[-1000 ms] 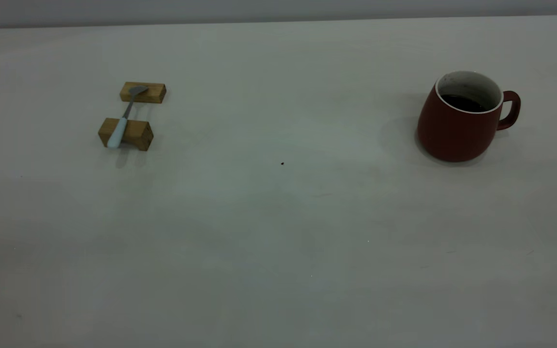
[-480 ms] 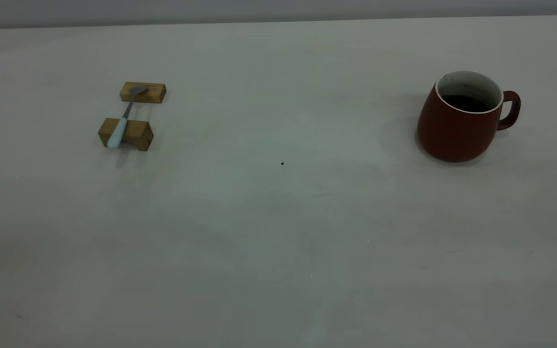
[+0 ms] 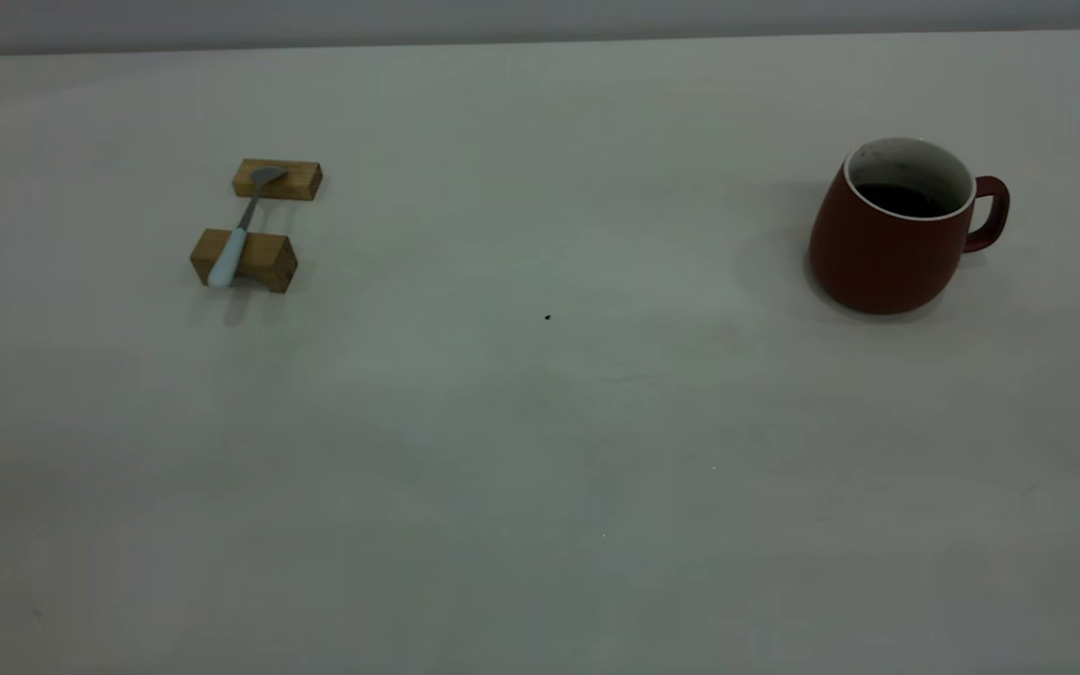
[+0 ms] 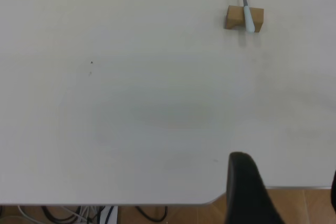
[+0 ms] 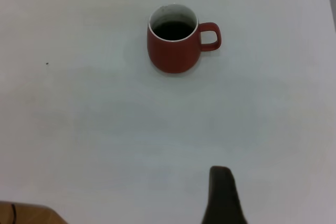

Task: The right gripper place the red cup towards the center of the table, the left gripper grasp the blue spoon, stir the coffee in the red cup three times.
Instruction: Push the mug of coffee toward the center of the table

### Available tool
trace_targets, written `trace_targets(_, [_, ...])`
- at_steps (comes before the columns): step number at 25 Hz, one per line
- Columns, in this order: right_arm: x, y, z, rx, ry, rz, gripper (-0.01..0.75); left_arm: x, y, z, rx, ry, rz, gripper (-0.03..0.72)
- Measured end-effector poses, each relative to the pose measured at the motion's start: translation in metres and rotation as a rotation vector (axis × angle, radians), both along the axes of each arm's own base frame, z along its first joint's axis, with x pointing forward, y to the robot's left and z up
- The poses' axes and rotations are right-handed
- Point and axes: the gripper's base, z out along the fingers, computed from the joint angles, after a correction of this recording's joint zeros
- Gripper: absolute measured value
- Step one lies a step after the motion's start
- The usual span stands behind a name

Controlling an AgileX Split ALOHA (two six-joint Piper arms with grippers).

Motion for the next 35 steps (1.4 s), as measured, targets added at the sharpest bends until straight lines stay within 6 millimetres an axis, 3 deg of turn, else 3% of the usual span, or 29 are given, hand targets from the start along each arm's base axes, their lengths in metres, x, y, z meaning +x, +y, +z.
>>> trace_targets(3, [0.000,0.000,0.007,-0.004,0.002,-0.002,0.582,0.000,0.000,0.000,0.005,0.000,-0.004,0.459])
trace_targets(6, [0.007,-0.001,0.028,-0.037,0.048,0.009,0.582,0.000,0.000,0.000,0.005,0.000,-0.004,0.459])
trace_targets(10, [0.038,0.001,0.055,-0.063,0.144,0.027,0.582,0.000,0.000,0.000,0.005,0.000,-0.004,0.459])
trace_targets(14, [0.085,0.003,0.057,-0.070,0.268,0.035,0.582,0.000,0.000,0.000,0.005,0.000,-0.004,0.459])
trace_targets(22, [0.191,0.007,0.015,-0.243,0.349,0.179,0.582,0.000,0.000,0.000,0.005,0.000,-0.004,0.459])
trace_targets(29, [0.260,0.010,-0.038,-0.390,0.435,0.356,0.582,0.000,0.000,0.000,0.000,0.000,0.000,0.459])
trace_targets(35, [0.331,0.015,-0.075,-0.494,0.516,0.549,0.589,0.000,0.000,0.000,0.000,0.000,0.000,0.459])
